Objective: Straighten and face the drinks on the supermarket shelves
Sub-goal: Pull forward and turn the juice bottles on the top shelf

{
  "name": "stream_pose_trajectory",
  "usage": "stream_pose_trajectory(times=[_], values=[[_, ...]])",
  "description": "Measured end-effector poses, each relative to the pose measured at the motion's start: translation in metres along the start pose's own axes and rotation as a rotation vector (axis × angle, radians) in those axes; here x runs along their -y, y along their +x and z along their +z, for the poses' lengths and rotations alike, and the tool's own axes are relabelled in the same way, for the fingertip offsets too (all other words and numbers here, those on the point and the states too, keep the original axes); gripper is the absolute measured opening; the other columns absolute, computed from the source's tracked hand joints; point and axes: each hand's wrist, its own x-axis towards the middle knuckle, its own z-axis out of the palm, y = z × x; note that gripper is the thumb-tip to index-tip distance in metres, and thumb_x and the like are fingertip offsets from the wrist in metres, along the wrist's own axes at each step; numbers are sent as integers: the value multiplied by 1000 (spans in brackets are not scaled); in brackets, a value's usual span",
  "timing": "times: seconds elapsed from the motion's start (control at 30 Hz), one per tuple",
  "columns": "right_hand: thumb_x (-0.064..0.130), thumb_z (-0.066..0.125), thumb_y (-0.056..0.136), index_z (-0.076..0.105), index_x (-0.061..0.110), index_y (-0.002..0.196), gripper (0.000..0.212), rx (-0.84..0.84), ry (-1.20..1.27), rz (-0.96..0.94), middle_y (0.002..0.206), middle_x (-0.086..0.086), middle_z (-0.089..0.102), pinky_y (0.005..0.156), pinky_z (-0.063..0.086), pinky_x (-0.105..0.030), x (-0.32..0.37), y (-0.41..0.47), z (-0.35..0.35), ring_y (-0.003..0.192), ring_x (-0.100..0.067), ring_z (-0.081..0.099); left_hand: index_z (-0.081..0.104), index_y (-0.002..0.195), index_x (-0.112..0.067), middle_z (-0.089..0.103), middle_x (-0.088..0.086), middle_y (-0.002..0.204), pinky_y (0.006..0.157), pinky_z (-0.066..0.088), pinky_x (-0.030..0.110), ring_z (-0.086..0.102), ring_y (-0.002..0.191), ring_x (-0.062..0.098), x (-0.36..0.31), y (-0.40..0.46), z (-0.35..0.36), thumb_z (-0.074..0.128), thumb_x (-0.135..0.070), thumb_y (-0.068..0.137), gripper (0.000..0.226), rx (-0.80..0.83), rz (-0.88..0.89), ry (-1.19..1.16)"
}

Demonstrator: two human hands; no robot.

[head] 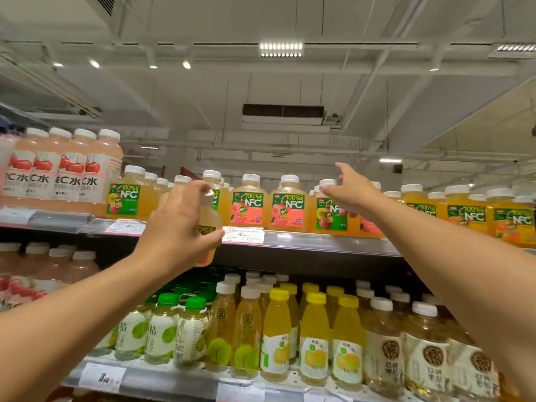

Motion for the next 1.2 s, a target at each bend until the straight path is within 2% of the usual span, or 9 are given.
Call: stream_pose_trajectory(times=[0.07,0.13,0.27,0.4,0.57,0.7,0.83,1.03,1.2], values=[[47,51,90,20,26,152,73,33,-68,23,115,-5,56,50,52,-31,4,11,8,70,-23,66,36,128,-24,49,3,116,83,44,38,42,102,20,-4,-5,2,78,-33,73,70,24,-6,-8],[51,47,90,35,20,145,64,45,-173,23,121,-9,60,64,53,-35,2,19,12,79,-25,63,36,128,-25,49,1,118,86,45,39,43,106,20,-4,-8,2,78,-34,73,70,41,-15,-23],[51,56,84,51,22,109,39,-23,-200,35,104,-7,63,75,53,-39,4,25,10,83,-26,63,38,128,-23,49,1,117,88,45,39,44,108,21,2,-13,2,78,-33,73,69,58,-26,-41],[43,56,86,53,25,98,22,-137,-273,-50,99,-5,62,64,46,-35,9,15,5,87,-26,57,38,127,-22,49,2,118,90,44,41,44,107,22,15,-18,0,79,-32,72,69,64,-70,-53],[45,58,82,58,26,92,21,-368,-316,-250,80,-6,57,60,35,-32,38,-14,-21,75,-29,49,38,124,-24,49,2,115,89,46,43,45,105,22,42,-21,-8,78,-35,71,67,50,-113,-82],[45,65,75,60,28,79,19,-326,-285,-339,80,-5,60,59,38,-31,102,-36,-28,76,-28,54,37,127,-25,50,-1,116,91,46,42,45,107,19,72,-26,-13,76,-38,70,70,58,-134,-154],[46,69,74,65,19,77,27,-227,-220,-354,80,-4,64,57,40,-30,176,-51,13,78,-24,58,38,127,-24,50,0,116,91,46,43,46,107,20,113,-29,-26,76,-40,69,71,79,-125,-210],[44,70,75,62,19,78,27,-200,-113,-296,88,-6,67,70,51,-35,275,-37,102,85,-25,60,36,128,-27,49,-4,120,90,48,42,46,110,17,184,-41,-55,74,-43,68,72,78,-111,-253],[39,67,76,63,19,83,21,-194,-148,-183,88,-6,64,65,41,-30,317,-16,161,82,-28,57,36,125,-31,49,-7,119,90,47,43,46,109,17,222,-33,-72,71,-42,66,70,119,-88,-269]])
